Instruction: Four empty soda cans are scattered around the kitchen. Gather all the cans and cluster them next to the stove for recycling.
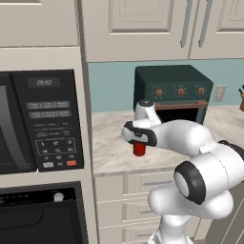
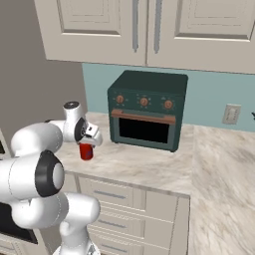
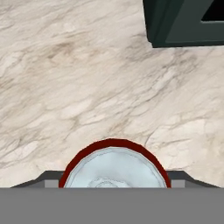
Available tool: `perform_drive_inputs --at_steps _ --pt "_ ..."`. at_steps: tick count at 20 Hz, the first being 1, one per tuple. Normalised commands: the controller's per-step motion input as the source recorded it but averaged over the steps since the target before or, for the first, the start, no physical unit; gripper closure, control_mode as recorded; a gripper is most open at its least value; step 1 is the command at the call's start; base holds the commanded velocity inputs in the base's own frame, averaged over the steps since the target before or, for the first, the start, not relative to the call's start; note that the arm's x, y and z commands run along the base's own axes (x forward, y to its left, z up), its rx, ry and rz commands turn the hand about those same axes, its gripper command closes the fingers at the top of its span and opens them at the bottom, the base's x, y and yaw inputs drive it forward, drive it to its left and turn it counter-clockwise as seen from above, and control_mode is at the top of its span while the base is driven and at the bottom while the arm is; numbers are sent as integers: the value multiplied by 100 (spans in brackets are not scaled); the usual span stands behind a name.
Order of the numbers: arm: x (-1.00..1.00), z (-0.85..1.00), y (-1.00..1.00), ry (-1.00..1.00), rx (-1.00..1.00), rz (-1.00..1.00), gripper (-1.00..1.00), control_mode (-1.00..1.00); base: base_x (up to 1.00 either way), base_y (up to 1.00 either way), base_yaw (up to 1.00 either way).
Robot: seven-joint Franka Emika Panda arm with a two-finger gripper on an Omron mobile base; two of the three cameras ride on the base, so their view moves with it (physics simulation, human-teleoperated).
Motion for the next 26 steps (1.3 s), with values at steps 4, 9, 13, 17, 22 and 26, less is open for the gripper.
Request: perform_drive_inputs --at_steps 4,9,13,17,22,26 --pt "0 0 0 0 0 0 100 100 -34 -14 -7" --pt "0 0 0 0 0 0 100 100 -54 -6 -10" --pt "0 0 0 0 0 0 100 100 -64 0 -13" --pt "0 0 0 0 0 0 100 100 -64 0 -17" --pt "0 0 0 0 0 0 100 100 -46 0 -28" --pt "0 0 0 0 0 0 100 100 -37 0 -34"
